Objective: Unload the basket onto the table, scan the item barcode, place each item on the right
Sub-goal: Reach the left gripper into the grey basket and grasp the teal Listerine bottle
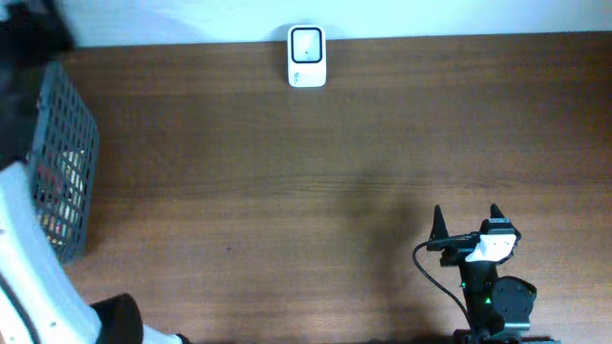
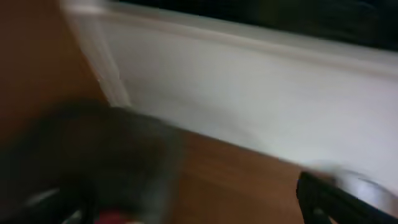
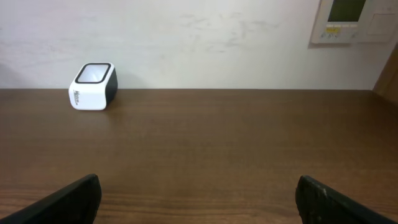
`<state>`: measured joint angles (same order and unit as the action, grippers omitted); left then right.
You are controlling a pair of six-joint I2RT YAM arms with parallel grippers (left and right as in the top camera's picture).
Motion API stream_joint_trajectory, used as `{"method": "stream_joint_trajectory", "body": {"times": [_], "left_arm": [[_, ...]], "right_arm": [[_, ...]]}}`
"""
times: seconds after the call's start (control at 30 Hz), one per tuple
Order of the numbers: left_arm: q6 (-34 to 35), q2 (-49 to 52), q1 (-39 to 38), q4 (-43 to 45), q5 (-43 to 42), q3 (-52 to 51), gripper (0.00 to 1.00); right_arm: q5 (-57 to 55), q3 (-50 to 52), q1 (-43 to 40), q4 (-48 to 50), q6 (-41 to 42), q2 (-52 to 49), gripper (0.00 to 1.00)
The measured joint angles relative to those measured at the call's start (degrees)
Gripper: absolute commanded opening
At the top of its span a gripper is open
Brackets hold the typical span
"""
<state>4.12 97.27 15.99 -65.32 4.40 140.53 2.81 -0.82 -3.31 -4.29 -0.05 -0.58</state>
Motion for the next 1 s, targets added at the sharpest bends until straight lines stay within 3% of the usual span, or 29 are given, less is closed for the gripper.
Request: {"method": "stream_joint_trajectory", "body": {"times": [0.1, 0.23, 0.33, 0.43, 0.5, 0.6, 0.77, 0.83, 0.9, 1.0], "left_arm": [[0.9, 3.1, 10.8, -0.3, 9.9, 0.3, 0.99], [-1.3, 8.4, 17.3, 0.2, 10.9, -0.7, 0.99], [-8.5, 18.1, 17.4, 1.7, 12.6, -2.1, 0.99], [-10.4, 23.3, 17.6, 3.3, 21.2, -2.4, 1.0], [-12.2, 25.5, 18.7, 3.7, 22.0, -2.4, 0.99], [-15.3, 29.2, 22.0, 3.1, 19.0, -2.5, 0.99], [-20.8, 30.0, 28.2, 2.1, -0.6, -2.7, 1.0], [-22.8, 31.5, 29.0, 2.0, -4.9, -2.7, 1.0], [-24.4, 33.7, 28.8, 1.7, -6.5, -2.7, 0.97], [-26.0, 36.7, 28.7, 1.4, -7.4, -2.8, 0.85]], "right_arm": [[0.0, 0.0, 0.0, 0.0, 0.0, 0.0, 0.99], [0.0, 0.0, 0.0, 0.0, 0.0, 0.0, 0.99], [0.0, 0.0, 0.0, 0.0, 0.0, 0.0, 0.99], [0.0, 0.0, 0.0, 0.0, 0.0, 0.0, 0.99], [0.0, 0.0, 0.0, 0.0, 0.0, 0.0, 0.99], [0.0, 0.0, 0.0, 0.0, 0.0, 0.0, 0.99], [0.0, 0.0, 0.0, 0.0, 0.0, 0.0, 0.99], [0.0, 0.0, 0.0, 0.0, 0.0, 0.0, 0.99], [0.0, 0.0, 0.0, 0.0, 0.0, 0.0, 0.99], [0.0, 0.0, 0.0, 0.0, 0.0, 0.0, 0.98]]}}
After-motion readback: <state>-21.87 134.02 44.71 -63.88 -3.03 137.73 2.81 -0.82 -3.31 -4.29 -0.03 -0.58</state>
